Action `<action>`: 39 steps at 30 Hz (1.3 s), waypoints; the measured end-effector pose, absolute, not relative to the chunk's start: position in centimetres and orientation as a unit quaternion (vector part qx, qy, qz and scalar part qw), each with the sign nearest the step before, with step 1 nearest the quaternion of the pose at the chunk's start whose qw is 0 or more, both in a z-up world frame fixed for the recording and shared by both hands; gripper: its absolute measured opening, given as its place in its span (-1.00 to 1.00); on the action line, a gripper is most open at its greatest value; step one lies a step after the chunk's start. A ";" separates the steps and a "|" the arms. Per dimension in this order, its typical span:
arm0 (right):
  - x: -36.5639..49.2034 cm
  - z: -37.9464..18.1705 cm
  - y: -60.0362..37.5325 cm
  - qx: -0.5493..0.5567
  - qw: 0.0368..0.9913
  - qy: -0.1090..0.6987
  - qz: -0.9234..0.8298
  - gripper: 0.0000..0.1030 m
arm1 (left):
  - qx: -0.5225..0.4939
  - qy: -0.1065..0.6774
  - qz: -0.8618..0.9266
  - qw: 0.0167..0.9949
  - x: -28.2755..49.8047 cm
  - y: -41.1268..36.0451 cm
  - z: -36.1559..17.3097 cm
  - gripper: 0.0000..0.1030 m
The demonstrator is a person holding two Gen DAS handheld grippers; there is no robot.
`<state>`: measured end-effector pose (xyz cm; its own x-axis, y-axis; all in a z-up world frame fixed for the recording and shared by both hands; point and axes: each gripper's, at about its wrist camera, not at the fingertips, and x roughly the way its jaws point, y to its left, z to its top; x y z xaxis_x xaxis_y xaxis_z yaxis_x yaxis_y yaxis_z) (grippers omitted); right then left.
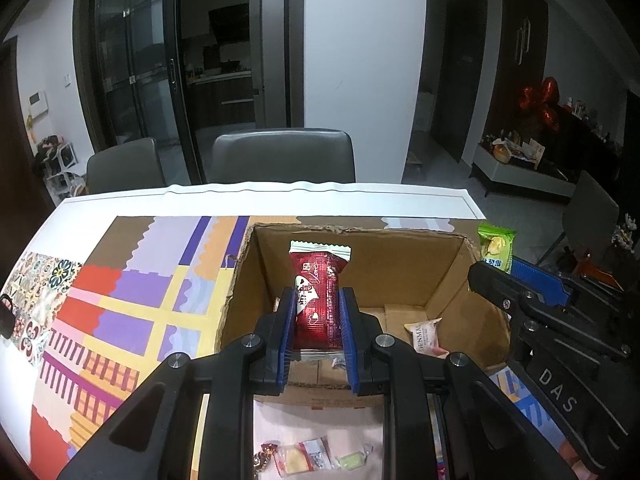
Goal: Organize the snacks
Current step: 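Open both grippers over the box, dropping the red and green packets inside, then move both open grippers back toward the gold candy and pink packet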
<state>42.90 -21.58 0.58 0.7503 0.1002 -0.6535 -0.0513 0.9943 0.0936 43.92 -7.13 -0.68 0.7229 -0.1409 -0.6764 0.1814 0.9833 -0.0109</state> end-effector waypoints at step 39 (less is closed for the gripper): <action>41.8 1.8 -21.2 0.031 0.946 0.321 0.023 0.30 | 0.032 0.335 -0.051 0.940 41.3 -4.6 1.2 0.24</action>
<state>41.78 -21.19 1.83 0.7934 0.0634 -0.6054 -0.0236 0.9970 0.0735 41.28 -4.64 1.15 0.7707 -0.0733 -0.6329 0.1167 0.9928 0.0271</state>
